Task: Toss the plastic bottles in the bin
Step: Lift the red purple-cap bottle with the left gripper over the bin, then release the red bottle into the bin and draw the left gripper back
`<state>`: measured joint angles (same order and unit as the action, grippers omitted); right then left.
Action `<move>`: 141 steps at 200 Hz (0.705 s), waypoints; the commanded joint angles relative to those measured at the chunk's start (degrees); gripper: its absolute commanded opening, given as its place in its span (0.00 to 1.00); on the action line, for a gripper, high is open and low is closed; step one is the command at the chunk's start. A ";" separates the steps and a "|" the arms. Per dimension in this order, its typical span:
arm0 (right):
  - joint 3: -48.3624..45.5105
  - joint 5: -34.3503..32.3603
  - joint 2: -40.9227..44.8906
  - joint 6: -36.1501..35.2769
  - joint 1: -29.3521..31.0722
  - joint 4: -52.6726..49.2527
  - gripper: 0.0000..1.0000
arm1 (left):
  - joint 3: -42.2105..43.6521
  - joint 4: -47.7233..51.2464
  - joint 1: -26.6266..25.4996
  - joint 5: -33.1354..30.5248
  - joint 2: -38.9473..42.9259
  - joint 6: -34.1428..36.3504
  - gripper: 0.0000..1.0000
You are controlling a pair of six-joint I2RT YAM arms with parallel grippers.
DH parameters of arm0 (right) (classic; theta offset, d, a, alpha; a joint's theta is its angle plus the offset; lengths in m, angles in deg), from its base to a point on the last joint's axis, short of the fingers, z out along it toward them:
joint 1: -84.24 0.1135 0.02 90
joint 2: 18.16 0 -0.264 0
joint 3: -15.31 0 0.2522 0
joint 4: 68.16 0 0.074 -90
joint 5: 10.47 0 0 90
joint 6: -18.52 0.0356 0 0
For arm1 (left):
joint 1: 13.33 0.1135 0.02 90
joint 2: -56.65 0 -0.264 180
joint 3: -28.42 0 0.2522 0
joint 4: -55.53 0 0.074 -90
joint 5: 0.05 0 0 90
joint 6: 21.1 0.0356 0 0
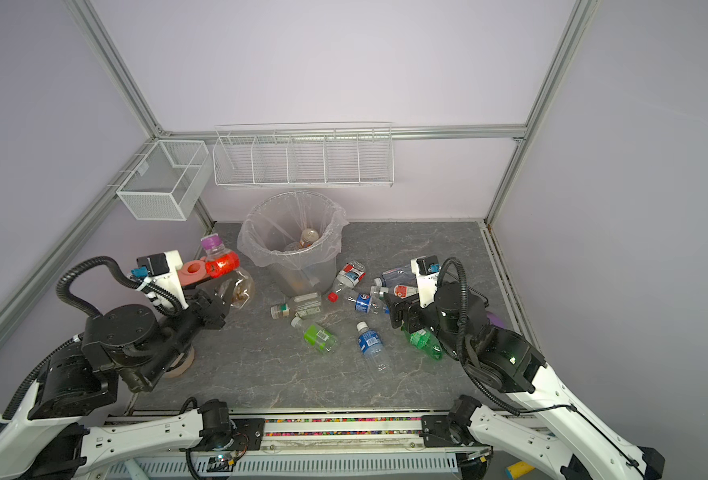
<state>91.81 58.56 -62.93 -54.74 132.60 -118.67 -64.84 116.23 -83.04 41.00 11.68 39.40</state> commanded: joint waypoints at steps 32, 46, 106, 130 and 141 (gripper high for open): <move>-0.69 1.22 -0.09 1.24 -0.37 0.82 0.96 | -13.47 -10.70 12.93 0.73 -15.52 20.25 0.19; -0.62 1.97 -0.23 1.60 -0.45 0.89 0.96 | -14.96 -10.71 22.15 9.20 -18.41 17.67 0.19; 0.45 2.25 0.06 1.41 -0.48 -0.24 0.96 | -23.51 -6.45 43.73 34.57 -37.98 13.67 0.33; 0.78 2.43 0.42 1.63 -0.45 -0.81 0.96 | -30.90 -1.06 46.20 41.24 -44.07 14.01 0.96; 0.89 2.47 0.64 1.80 -0.48 -1.19 0.96 | -36.48 3.39 46.17 41.15 -45.51 14.16 0.99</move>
<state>91.79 60.35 -63.08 -53.83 132.38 -118.91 -91.97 111.18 -37.71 74.66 -31.95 53.26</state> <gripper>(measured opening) 0.964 0.845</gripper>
